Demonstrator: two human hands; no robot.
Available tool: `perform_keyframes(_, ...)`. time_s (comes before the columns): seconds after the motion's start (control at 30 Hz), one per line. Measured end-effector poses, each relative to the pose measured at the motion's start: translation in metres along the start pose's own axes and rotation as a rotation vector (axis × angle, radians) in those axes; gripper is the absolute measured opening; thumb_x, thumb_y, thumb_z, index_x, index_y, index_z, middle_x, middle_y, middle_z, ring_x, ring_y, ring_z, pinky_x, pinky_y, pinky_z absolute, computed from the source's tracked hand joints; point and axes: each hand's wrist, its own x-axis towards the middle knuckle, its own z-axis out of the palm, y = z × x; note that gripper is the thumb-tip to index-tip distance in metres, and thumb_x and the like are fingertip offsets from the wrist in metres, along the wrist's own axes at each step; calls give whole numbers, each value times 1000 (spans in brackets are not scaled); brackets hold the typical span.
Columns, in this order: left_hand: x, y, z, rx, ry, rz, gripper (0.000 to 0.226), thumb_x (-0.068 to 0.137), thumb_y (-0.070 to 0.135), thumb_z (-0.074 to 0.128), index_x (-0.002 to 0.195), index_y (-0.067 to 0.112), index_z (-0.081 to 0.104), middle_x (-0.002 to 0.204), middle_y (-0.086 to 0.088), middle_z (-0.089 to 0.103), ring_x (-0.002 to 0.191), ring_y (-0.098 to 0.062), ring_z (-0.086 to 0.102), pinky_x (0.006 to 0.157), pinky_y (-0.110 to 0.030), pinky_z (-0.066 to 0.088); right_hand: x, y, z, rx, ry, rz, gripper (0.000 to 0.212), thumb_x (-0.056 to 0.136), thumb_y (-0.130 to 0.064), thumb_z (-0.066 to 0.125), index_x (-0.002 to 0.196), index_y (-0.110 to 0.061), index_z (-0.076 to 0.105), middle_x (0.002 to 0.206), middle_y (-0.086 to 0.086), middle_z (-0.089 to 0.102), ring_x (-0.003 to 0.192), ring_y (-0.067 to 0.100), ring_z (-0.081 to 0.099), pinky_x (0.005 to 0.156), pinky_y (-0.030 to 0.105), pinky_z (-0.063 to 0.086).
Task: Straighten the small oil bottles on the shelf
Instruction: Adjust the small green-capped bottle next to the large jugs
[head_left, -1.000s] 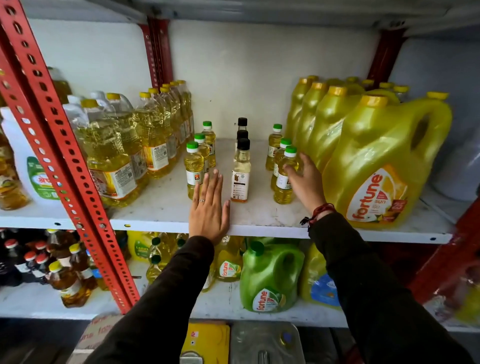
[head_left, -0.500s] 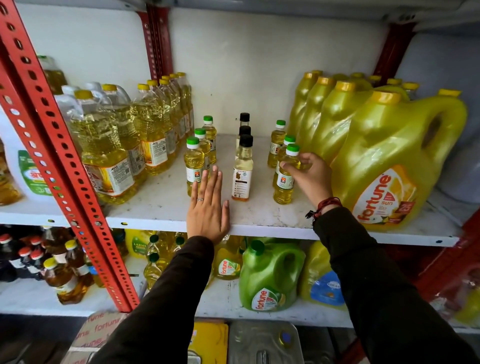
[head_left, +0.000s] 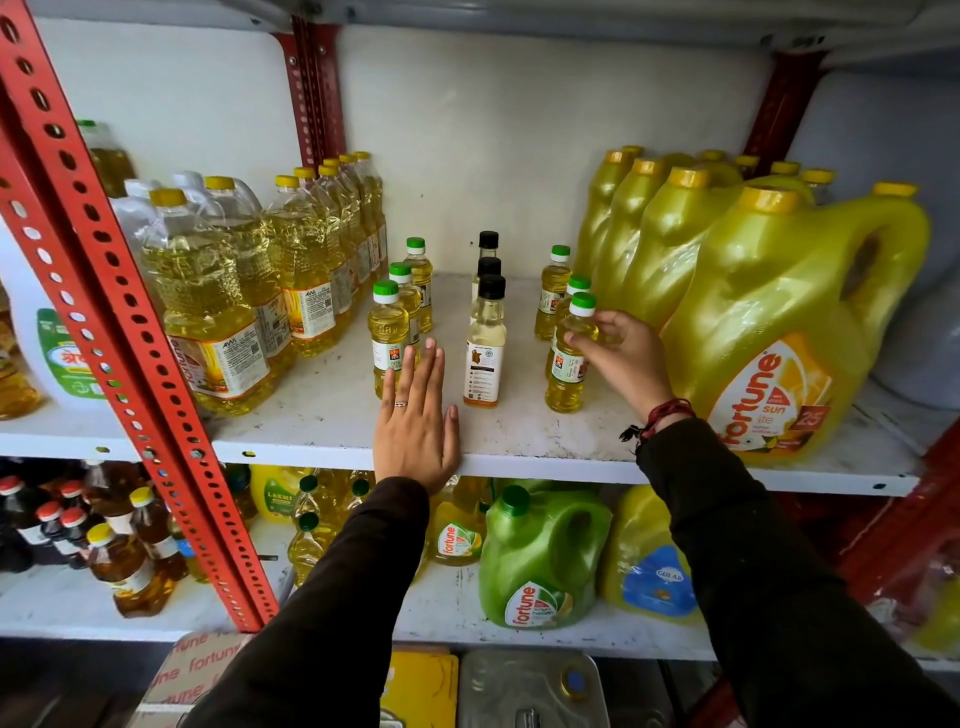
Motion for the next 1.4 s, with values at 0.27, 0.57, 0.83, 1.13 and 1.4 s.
perform_keyframes(0.27,0,0,-1,-1,-5,-5,72,104,37,29,167,7,14,175,-10,7,163,-26,-1,132,-41,-7,0,-5,3,-2,42,9,52,74,-31,86,117,-11,63,118,5,68,99,11,59,66,8,38)
perform_keyframes(0.57,1,1,-2,-1,-11,-6,73,103,39,28,166,6,15,175,-11,9,163,-27,1,131,-40,-8,-9,-4,-6,-4,7,-35,51,71,-31,88,115,-12,72,101,-2,70,101,18,69,88,37,61)
perform_keyframes(0.83,1,0,-2,-8,-21,-18,73,103,40,27,166,5,17,175,-12,10,162,-27,3,132,-40,-6,-39,-8,-22,-34,35,-46,44,70,-32,89,109,-14,75,90,-5,71,89,9,70,85,39,61)
perform_keyframes(1.13,1,2,-4,-32,-25,-30,72,103,39,31,166,5,18,175,-12,12,162,-26,5,131,-37,-8,-62,-13,-33,-36,48,-59,44,71,-33,88,110,-16,75,91,-6,70,91,7,68,84,26,57)
perform_keyframes(1.4,1,2,-5,-36,-26,-39,72,104,40,29,166,5,18,175,-12,12,162,-26,5,131,-37,-8,-68,-15,-35,-66,58,-60,44,71,-36,88,109,-18,75,92,-4,72,93,11,70,84,30,59)
